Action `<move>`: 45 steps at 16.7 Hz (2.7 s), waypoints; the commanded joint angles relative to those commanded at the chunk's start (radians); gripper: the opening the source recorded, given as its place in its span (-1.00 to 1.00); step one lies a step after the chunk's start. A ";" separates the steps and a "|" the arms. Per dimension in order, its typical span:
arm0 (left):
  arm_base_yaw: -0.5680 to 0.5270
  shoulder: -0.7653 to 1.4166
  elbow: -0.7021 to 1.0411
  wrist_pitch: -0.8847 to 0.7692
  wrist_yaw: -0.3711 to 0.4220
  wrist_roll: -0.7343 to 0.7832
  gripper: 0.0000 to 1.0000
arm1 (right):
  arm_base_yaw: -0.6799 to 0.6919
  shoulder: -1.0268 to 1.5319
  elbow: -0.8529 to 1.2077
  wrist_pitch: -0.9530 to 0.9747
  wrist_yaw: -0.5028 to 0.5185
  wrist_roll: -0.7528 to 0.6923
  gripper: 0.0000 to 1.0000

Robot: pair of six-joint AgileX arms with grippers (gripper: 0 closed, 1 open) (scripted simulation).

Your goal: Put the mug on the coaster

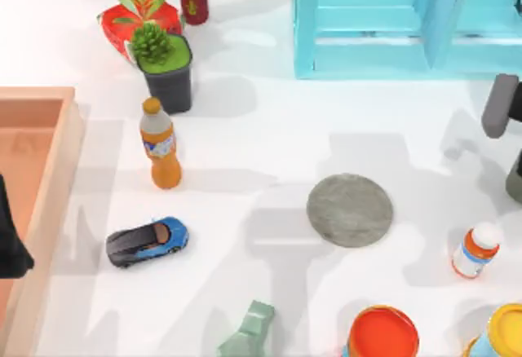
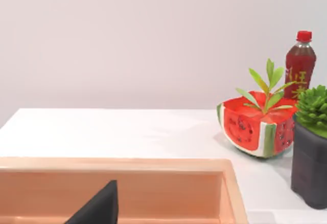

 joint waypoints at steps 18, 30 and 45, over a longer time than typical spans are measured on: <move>0.000 0.000 0.000 0.000 0.000 0.000 1.00 | 0.505 0.104 0.413 -0.306 -0.019 1.622 -1.00; 0.000 0.000 0.000 0.000 0.000 0.000 1.00 | 0.509 0.134 0.289 -0.142 -0.020 1.631 -1.00; 0.000 0.000 0.000 0.000 0.000 0.000 1.00 | 0.513 0.155 0.233 -0.075 -0.019 1.634 0.21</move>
